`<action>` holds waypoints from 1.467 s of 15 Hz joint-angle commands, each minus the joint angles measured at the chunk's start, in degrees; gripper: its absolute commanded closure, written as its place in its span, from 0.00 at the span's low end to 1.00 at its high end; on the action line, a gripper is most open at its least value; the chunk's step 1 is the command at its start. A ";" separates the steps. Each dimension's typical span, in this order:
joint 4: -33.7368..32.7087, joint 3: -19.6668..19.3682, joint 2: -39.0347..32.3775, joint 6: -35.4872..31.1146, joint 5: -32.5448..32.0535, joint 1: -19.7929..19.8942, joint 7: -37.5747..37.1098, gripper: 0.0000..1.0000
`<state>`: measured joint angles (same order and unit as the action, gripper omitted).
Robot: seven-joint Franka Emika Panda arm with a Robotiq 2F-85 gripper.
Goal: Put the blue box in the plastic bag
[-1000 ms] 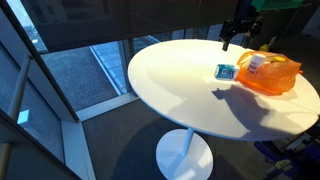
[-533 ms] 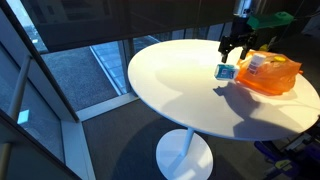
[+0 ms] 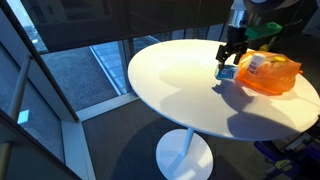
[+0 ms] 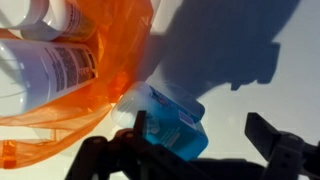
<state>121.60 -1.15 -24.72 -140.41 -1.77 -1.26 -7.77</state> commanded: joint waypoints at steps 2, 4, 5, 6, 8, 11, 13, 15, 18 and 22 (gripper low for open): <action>-2.66 0.76 -1.06 0.08 -0.35 1.39 8.34 0.00; -2.78 0.77 -0.86 0.18 -0.60 1.44 10.60 0.00; -2.74 0.54 -0.71 0.54 -0.89 1.20 10.82 0.00; -2.57 0.16 -0.55 0.80 -1.34 0.83 10.40 0.00; -2.19 -0.01 -0.31 0.81 -1.71 0.64 10.22 0.00; -2.54 -0.61 -0.67 1.09 -2.53 0.07 8.18 0.00; -3.39 -1.27 -1.23 1.90 -2.66 -0.57 5.46 0.00; -3.74 -1.54 -1.43 2.29 -2.22 -0.85 3.66 0.00; -3.72 -2.21 -1.22 2.17 -2.05 -1.61 -0.52 0.00; -2.28 -1.52 -0.70 0.68 -1.14 -1.12 -0.59 0.00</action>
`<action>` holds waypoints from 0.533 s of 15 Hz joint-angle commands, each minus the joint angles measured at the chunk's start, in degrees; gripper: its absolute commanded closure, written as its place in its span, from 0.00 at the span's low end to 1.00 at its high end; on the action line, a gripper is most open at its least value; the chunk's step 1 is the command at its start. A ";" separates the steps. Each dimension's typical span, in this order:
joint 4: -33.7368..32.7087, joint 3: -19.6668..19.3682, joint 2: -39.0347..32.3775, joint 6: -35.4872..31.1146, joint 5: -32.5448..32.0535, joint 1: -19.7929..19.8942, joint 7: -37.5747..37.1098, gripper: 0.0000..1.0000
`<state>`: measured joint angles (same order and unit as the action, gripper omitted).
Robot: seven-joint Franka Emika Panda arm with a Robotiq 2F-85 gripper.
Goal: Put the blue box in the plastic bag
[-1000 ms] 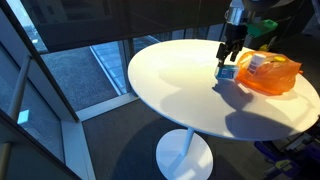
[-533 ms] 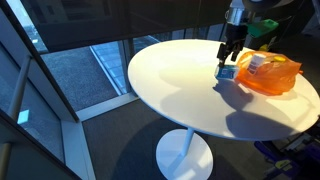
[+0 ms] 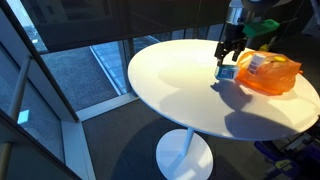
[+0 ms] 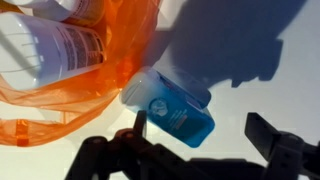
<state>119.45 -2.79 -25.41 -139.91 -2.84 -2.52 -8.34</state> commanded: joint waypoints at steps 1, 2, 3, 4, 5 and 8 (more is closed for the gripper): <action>-0.07 0.15 -0.04 0.17 -0.06 0.12 -0.01 0.00; -0.36 0.05 -0.36 0.17 -0.08 0.09 -0.29 0.00; -0.99 0.22 -0.86 0.66 0.47 0.27 -0.30 0.00; -1.53 0.13 -1.42 0.78 0.51 0.20 -0.69 0.00; -1.98 0.05 -1.89 0.87 0.52 0.14 -1.02 0.00; -3.39 -0.09 -3.37 0.95 0.63 -0.03 -1.99 0.00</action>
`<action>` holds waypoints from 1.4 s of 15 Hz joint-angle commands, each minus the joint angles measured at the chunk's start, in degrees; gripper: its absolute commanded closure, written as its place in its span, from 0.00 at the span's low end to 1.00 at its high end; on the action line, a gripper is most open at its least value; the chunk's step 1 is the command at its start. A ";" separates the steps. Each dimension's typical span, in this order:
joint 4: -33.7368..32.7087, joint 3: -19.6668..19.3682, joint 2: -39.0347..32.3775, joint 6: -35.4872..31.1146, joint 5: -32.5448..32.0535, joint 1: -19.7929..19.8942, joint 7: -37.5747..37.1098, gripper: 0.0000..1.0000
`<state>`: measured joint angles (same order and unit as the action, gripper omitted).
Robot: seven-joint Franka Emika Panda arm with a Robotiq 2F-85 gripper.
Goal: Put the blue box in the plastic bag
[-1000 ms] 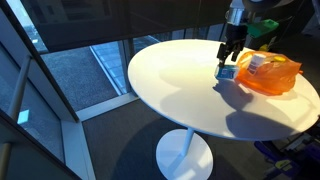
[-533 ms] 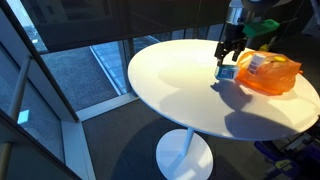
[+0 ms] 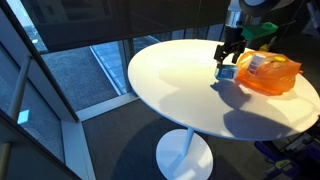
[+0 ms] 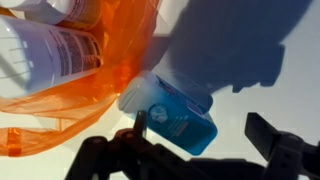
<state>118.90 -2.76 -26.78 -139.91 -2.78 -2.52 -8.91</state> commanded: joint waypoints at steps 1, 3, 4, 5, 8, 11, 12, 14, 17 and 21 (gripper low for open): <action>-3.39 -0.19 -2.55 0.93 0.51 -0.13 -1.76 0.00; -4.45 -0.41 -3.52 0.83 0.40 -0.35 -2.73 0.00; -5.06 -0.51 -4.05 0.95 0.40 -0.46 -3.24 0.00; -5.53 -0.56 -4.47 1.07 0.43 -0.50 -3.58 0.00; -6.95 -0.88 -5.58 0.97 0.37 -0.74 -5.21 0.00; -8.00 -1.25 -6.48 1.09 0.24 -0.86 -6.34 0.00; -8.23 -1.43 -6.78 1.18 0.13 -0.94 -6.61 0.00; -8.49 -1.59 -7.37 1.46 0.11 -0.93 -6.67 0.00; -8.40 -1.86 -7.99 1.70 -0.14 -1.07 -6.54 0.26; -8.61 -2.13 -8.19 1.75 -0.35 -1.32 -6.52 0.53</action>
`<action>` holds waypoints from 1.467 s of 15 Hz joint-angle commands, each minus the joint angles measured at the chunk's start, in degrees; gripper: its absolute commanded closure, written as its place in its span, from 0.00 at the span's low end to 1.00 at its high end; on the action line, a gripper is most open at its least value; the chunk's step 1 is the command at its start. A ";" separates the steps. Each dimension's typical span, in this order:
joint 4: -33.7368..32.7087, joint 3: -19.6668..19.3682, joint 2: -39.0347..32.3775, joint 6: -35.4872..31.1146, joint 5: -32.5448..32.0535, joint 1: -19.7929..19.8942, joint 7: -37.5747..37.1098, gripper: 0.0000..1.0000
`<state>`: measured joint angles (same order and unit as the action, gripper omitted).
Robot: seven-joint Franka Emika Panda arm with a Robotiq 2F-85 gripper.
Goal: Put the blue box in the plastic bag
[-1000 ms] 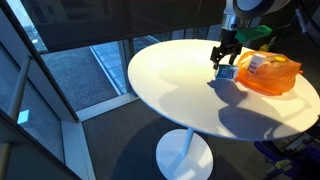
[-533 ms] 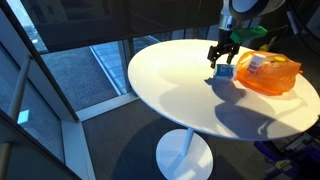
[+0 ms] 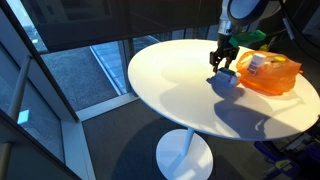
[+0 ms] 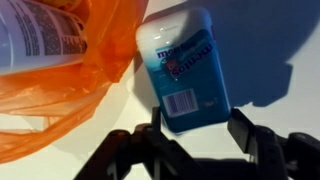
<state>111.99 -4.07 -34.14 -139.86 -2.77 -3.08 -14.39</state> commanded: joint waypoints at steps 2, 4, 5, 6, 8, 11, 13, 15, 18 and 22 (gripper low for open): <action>-1.64 -0.91 -0.81 1.56 -0.45 -0.80 -0.98 0.58; -1.07 -0.88 -0.29 1.02 -0.64 -0.84 -0.48 0.58; -0.84 -0.76 -0.07 0.77 -0.57 -0.78 -0.21 0.58; -0.58 -0.59 0.23 0.66 -0.49 -0.72 0.09 0.58; 0.01 -0.20 1.01 0.26 -0.23 -0.65 0.66 0.58; 0.31 0.18 1.77 -0.17 -0.07 -0.72 1.21 0.58; 0.50 0.50 2.50 -0.62 0.13 -0.71 1.53 0.58; 0.55 0.69 3.36 -0.88 0.14 -0.77 1.68 0.58; 0.63 0.91 4.96 -0.79 0.16 -0.71 1.94 0.58; 0.65 0.84 7.91 -0.74 0.25 -0.31 2.20 0.58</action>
<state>111.88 -3.37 -29.30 -140.54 -2.78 -4.04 -13.56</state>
